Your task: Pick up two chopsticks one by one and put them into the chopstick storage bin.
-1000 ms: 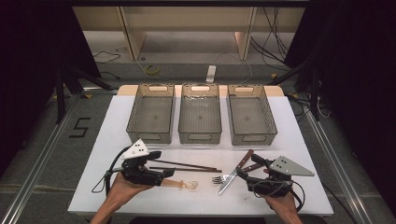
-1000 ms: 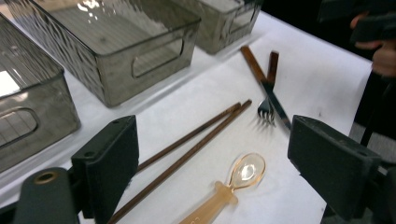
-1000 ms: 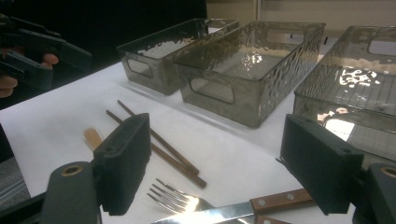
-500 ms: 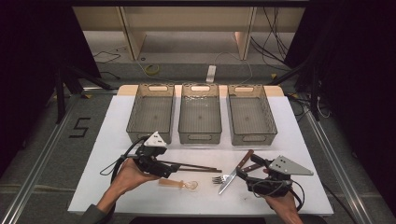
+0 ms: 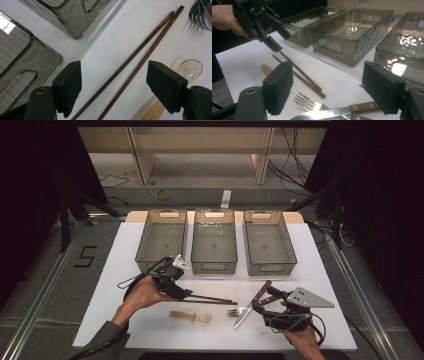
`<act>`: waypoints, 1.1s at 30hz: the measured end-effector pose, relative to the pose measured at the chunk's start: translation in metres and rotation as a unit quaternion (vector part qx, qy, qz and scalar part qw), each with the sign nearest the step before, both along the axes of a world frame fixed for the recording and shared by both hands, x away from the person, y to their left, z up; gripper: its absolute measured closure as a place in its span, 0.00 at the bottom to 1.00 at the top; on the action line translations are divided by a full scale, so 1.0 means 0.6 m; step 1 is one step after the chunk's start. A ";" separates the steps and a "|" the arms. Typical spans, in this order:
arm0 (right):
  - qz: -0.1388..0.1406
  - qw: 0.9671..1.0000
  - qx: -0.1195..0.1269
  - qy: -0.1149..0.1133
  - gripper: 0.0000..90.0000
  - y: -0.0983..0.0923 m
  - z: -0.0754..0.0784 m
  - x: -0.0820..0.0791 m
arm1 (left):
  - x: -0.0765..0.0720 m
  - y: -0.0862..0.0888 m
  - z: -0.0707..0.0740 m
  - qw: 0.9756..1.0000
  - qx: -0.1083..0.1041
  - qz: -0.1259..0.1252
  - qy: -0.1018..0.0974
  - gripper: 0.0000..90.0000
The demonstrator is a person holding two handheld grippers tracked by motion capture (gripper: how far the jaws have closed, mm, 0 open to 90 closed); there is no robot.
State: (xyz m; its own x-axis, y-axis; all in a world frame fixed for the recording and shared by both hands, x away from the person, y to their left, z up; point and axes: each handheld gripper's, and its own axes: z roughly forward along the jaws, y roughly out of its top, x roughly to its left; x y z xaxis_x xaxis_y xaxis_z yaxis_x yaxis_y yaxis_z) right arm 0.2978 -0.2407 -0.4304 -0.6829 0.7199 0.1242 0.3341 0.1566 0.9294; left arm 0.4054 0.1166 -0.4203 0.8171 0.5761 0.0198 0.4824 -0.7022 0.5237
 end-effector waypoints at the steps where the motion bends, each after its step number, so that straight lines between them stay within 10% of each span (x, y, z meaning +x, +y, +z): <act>1: 0.000 1.000 0.001 0.000 0.29 0.000 0.000 0.001 | 0.002 -0.003 -0.002 1.000 0.011 -0.007 0.006 0.34; 33: 0.016 1.000 -0.002 0.011 0.29 0.002 -0.002 0.003 | 0.009 -0.055 -0.057 0.990 0.082 -0.088 0.079 0.69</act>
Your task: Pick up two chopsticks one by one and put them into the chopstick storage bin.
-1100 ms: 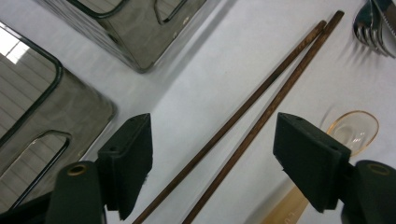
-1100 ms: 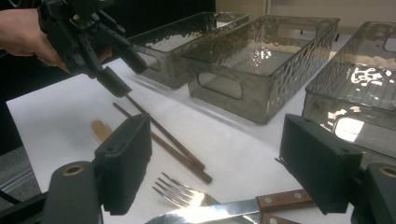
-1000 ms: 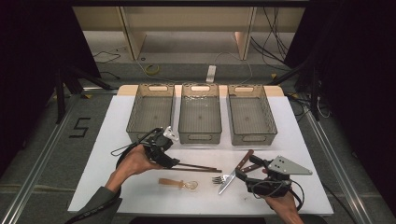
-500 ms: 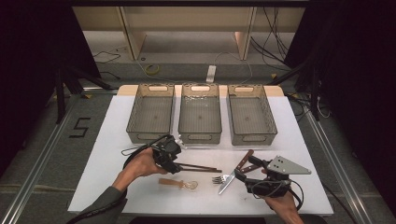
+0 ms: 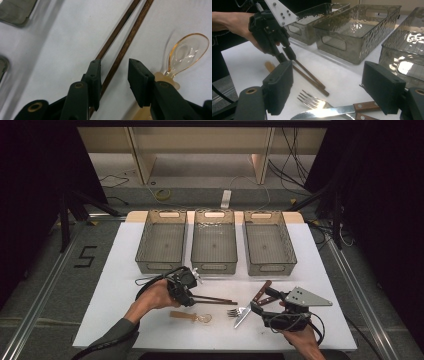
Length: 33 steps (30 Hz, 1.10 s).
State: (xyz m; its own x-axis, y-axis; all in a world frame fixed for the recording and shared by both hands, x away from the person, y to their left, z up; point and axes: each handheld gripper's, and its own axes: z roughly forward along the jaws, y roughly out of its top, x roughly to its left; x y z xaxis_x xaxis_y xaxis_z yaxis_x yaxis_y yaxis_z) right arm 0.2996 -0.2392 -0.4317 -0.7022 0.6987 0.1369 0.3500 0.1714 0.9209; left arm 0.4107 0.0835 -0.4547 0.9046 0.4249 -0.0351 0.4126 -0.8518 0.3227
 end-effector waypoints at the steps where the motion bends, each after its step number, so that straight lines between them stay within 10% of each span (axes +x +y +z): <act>1: 0.000 1.000 0.000 0.000 0.29 0.000 0.000 0.000 | 0.001 -0.001 -0.001 1.000 0.002 -0.003 0.005 0.70; 33: 0.004 1.000 -0.003 0.004 0.29 0.000 -0.001 0.002 | -0.004 -0.025 -0.007 0.997 0.051 -0.055 -0.005 0.88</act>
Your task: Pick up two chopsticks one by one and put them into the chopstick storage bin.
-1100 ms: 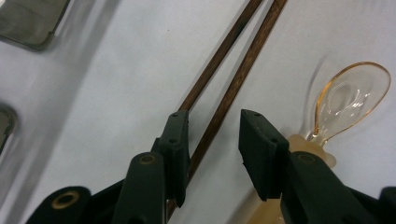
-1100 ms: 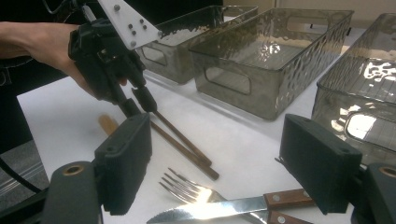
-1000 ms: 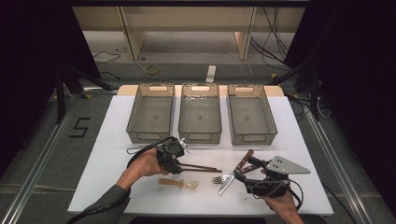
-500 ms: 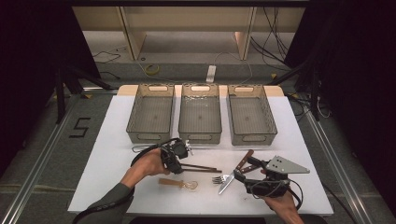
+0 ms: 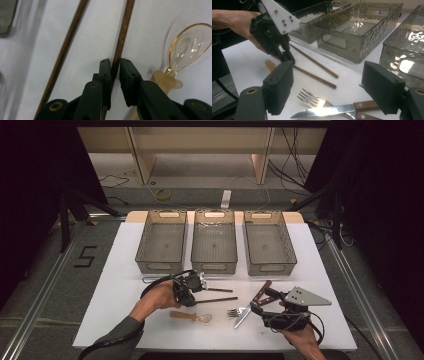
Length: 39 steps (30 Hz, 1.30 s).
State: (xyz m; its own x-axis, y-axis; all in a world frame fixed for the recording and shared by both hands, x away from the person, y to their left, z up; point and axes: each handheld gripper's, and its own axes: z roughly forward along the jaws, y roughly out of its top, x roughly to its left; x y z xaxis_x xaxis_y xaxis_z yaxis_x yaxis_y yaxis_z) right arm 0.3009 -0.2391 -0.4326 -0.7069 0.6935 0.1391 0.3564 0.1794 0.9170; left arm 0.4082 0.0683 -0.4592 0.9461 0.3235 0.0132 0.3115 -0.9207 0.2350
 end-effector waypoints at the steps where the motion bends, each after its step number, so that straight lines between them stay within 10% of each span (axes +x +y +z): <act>1: 0.000 1.000 0.000 0.000 0.29 0.000 0.000 0.000 | 0.000 0.000 0.000 1.000 0.001 -0.003 -0.001 0.88; 27: 0.001 1.000 -0.004 -0.001 0.29 0.000 0.001 0.000 | -0.004 0.002 0.003 0.999 -0.003 -0.031 -0.018 0.94; 39: 0.001 1.000 -0.002 -0.001 0.29 -0.001 0.001 -0.001 | -0.010 0.011 0.060 0.998 -0.048 -0.001 -0.041 0.94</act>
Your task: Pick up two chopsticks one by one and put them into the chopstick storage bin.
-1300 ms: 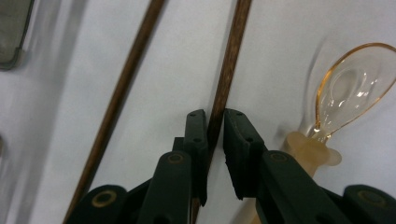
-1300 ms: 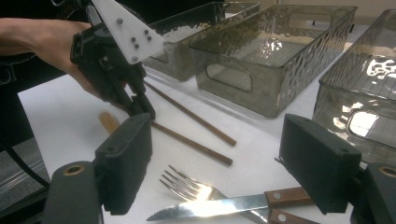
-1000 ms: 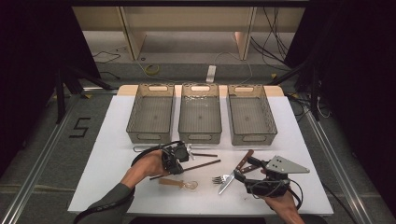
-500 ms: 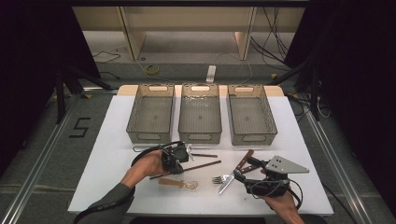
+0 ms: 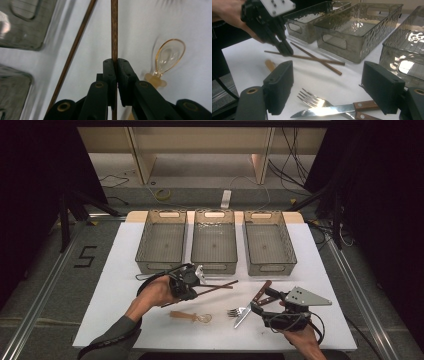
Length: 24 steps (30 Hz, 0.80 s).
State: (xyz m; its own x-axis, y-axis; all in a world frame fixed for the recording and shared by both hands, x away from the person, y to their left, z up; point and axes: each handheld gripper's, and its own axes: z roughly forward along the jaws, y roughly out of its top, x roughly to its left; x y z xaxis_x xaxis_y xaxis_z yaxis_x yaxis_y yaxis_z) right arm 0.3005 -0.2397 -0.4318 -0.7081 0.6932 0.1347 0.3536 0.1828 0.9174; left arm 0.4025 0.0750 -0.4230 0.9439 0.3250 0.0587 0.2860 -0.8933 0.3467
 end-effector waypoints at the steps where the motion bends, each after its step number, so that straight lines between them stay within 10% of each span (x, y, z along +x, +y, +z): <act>1: 0.000 1.000 0.000 0.000 0.29 0.000 0.000 0.000 | 0.000 0.002 0.005 1.000 -0.007 0.006 -0.002 0.94; 11: -0.001 1.000 0.003 -0.001 0.29 -0.001 0.001 0.000 | 0.012 0.039 0.052 0.997 -0.058 0.056 -0.021 0.94; 24: -0.003 1.000 0.005 0.002 0.29 -0.003 -0.001 0.002 | 0.068 0.100 0.099 0.981 -0.109 0.148 -0.058 0.94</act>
